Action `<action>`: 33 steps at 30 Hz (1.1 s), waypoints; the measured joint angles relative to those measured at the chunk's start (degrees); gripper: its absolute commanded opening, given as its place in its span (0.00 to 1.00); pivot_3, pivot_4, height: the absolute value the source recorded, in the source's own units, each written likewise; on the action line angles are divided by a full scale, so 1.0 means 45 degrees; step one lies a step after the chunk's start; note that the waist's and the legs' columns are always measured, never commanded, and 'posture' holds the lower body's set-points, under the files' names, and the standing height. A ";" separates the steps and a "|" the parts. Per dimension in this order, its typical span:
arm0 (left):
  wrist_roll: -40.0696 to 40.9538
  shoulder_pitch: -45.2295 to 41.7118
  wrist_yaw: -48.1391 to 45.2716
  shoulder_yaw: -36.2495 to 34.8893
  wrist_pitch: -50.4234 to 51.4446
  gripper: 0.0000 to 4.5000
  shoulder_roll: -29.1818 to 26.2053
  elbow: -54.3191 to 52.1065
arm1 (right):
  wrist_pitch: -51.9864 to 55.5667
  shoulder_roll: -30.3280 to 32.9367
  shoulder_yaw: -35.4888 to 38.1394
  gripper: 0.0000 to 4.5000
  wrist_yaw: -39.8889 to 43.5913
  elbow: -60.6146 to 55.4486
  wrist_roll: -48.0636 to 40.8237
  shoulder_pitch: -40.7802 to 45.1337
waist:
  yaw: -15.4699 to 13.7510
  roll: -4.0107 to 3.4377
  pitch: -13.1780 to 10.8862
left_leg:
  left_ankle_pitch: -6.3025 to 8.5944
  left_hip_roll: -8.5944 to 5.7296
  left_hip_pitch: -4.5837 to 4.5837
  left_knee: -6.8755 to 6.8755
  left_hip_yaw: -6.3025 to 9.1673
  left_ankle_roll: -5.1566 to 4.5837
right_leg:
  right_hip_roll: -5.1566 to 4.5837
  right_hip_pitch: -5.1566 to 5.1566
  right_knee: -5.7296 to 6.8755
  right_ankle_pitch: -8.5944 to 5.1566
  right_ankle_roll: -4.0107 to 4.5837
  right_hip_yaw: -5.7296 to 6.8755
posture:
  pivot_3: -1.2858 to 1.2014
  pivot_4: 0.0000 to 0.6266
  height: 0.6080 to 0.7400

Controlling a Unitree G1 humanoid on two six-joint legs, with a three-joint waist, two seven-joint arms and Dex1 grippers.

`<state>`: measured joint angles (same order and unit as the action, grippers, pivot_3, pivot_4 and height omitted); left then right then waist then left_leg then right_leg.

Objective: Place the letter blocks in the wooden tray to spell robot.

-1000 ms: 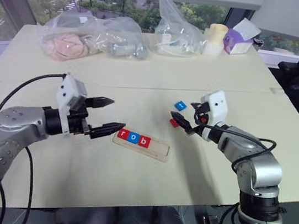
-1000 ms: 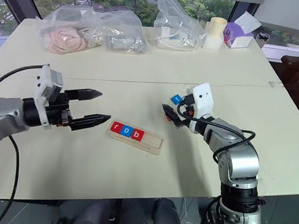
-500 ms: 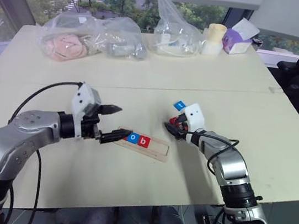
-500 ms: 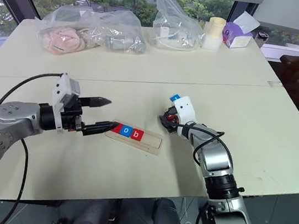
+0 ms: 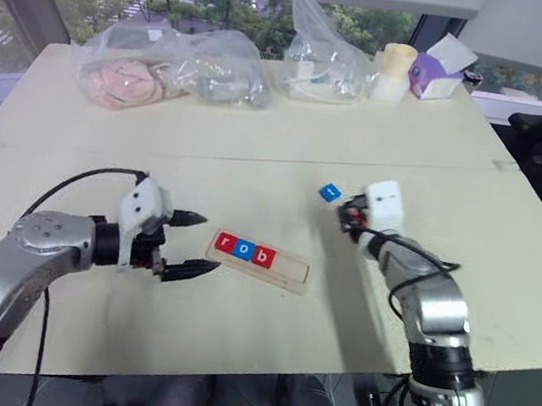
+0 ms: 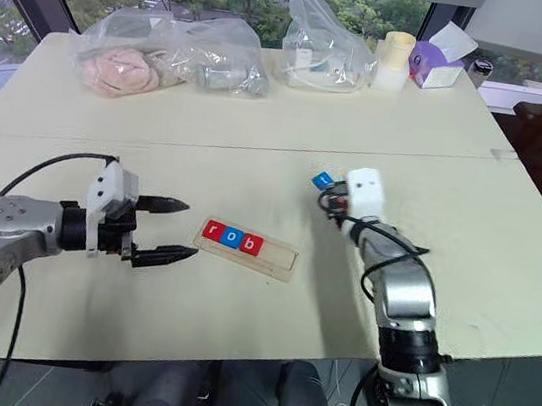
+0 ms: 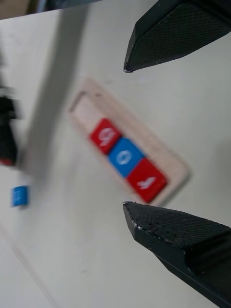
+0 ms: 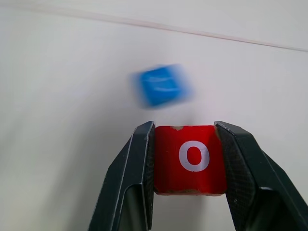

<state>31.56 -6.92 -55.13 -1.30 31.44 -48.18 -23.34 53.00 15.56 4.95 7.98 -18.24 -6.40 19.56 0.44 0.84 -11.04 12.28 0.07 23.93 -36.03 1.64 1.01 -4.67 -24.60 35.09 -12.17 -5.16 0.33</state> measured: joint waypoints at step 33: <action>0.0263 -0.0365 -0.2473 0.0295 -0.0647 1.00 -0.0955 -0.1207 | -0.7246 0.6120 0.0744 0.99 1.0400 0.2733 -0.2146 -0.3029 | 0.0094 -0.0009 -0.0008 | 0.0006 0.0025 0.0011 -0.0012 -0.0029 -0.0010 | 0.0004 -0.0007 -0.0017 -0.0031 -0.0050 0.0001 | 0.52 0.24 1.00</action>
<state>32.74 -8.57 -66.26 0.03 28.53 -52.48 -28.77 20.39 43.10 8.29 54.78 -5.94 -16.06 5.93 0.86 0.80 -11.08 12.31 0.19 23.98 -36.08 1.51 0.97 -4.66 -24.63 35.02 -12.31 -5.39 0.33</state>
